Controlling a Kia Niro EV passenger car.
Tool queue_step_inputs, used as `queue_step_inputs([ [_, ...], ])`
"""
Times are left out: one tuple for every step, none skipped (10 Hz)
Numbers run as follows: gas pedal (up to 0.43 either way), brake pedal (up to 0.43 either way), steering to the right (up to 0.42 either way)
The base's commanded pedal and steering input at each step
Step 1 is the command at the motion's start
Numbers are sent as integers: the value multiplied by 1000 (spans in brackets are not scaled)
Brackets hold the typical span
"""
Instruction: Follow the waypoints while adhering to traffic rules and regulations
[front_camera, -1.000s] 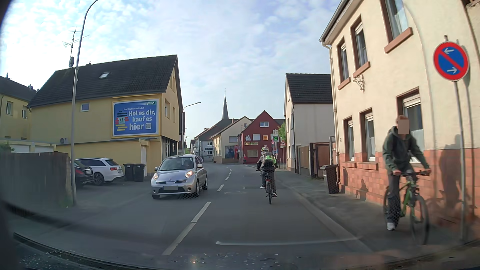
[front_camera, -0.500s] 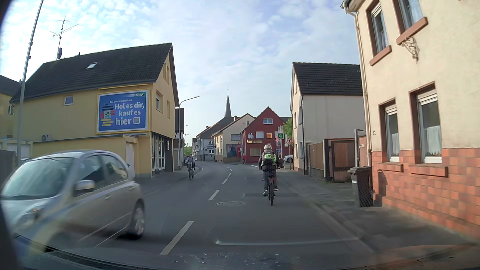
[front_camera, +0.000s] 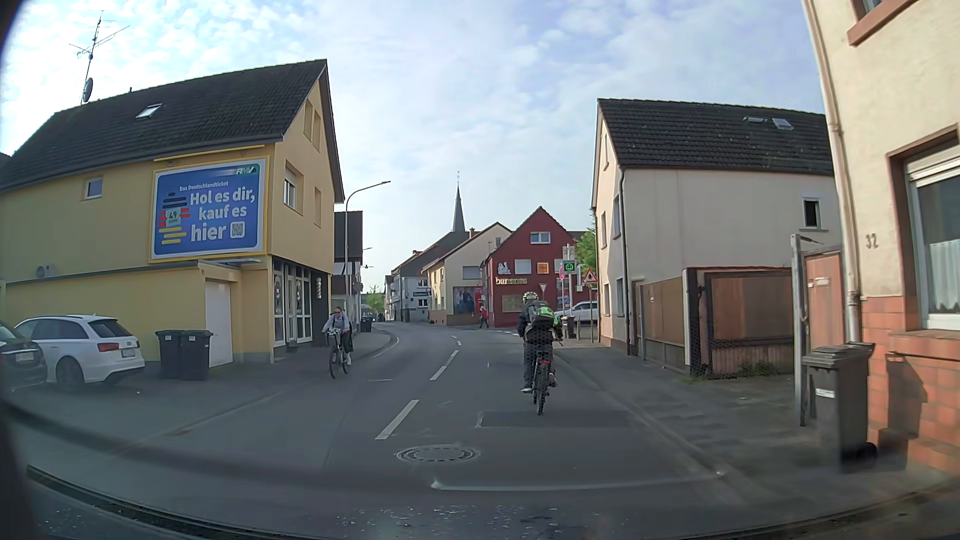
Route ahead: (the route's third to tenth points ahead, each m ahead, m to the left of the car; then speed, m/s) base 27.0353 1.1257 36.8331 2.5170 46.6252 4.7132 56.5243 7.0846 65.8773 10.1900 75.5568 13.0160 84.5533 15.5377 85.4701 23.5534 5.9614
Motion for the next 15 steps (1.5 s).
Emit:
queue_step_inputs([
  [59,0,-12],
  [59,0,-12],
  [59,0,-16],
  [59,0,-21],
  [59,0,-22],
  [59,0,-21],
  [59,0,-21],
  [47,0,-21],
  [47,0,-21],
  [47,0,-21],
  [39,0,-21],
  [39,0,-20],
  [39,0,-19],
  [39,0,-18],
  [39,0,-19],
])
